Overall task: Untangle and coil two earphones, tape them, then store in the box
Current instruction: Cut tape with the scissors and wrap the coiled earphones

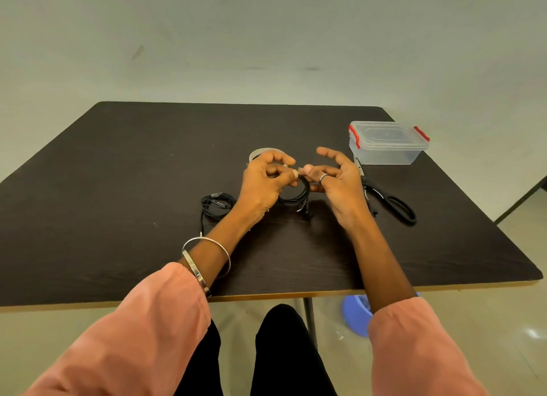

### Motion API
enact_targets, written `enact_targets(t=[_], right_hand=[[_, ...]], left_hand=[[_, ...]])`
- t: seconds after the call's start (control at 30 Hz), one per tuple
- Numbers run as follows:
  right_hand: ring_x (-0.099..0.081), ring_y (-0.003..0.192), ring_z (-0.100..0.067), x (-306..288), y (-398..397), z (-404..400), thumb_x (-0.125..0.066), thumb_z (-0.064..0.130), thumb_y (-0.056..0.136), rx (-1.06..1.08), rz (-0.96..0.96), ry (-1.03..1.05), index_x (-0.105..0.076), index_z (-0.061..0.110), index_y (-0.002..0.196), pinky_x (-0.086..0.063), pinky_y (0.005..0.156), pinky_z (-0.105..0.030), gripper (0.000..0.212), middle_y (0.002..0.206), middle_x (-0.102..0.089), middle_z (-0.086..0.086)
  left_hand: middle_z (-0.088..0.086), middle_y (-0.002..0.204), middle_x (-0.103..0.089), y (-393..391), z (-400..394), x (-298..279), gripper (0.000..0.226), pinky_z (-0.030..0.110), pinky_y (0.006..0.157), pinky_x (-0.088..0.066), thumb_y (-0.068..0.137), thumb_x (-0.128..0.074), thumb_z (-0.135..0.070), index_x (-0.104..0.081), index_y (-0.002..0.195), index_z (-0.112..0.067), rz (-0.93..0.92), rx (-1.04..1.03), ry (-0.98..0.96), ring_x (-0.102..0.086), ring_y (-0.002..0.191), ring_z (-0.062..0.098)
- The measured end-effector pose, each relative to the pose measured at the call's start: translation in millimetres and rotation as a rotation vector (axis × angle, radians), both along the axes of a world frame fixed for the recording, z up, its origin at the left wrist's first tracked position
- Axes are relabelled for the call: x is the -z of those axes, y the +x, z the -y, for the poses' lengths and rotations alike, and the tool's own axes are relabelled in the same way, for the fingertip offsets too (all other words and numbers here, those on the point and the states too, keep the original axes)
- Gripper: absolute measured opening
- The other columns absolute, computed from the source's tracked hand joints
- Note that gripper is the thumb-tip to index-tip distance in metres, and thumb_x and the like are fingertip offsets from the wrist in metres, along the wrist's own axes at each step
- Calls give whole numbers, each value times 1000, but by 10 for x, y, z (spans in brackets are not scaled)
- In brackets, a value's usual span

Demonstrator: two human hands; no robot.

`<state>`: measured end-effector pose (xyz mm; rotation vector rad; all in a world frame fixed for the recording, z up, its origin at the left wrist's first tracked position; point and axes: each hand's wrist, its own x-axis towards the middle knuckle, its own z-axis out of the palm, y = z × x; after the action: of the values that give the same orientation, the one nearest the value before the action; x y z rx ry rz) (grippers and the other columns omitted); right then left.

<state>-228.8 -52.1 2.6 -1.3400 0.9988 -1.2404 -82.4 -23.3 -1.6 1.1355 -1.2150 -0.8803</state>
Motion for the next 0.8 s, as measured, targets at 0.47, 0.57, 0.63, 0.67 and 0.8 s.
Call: enact_targets(t=[0.47, 0.57, 0.63, 0.67, 0.8], right_hand=[[-70, 84, -19, 6, -8, -5, -71, -2, 80, 25, -118, -176, -45, 17, 132, -56, 81, -27, 61, 82, -72, -8], [-71, 79, -17, 11, -15, -21, -71, -3, 79, 19, -186, -297, -42, 20, 134, -56, 79, -26, 66, 79, -71, -6], [-70, 77, -15, 9, -28, -31, -71, -2, 79, 22, -220, -364, -41, 20, 135, -56, 76, -23, 67, 79, -71, -4], [-69, 76, -13, 3, -31, -42, -72, -1, 79, 31, -250, -403, -42, 20, 135, -55, 74, -21, 67, 78, -71, -2], [-65, 77, -8, 20, -50, -52, -69, 6, 80, 24, -477, -611, -42, 26, 134, -56, 75, -28, 64, 81, -71, 4]], left_hand=[[11, 79, -73, -49, 18, -11, 21, 11, 52, -45, 82, -72, -5, -64, 100, -11, 14, -45, 127, -72, 68, 18], [13, 77, -73, -63, 34, -32, 20, 14, 48, -45, 81, -71, 0, -66, 99, -5, -61, -60, 188, -70, 61, 17], [15, 77, -72, -64, 51, -64, 18, 16, 47, -45, 81, -70, 2, -66, 99, -2, -123, -60, 235, -69, 59, 17], [16, 77, -72, -63, 57, -83, 18, 16, 47, -46, 81, -69, 4, -66, 99, 0, -150, -61, 259, -68, 58, 18], [20, 75, -68, -60, 66, -136, 15, 19, 47, -49, 80, -66, 11, -64, 94, 5, -248, -76, 339, -63, 55, 23]])
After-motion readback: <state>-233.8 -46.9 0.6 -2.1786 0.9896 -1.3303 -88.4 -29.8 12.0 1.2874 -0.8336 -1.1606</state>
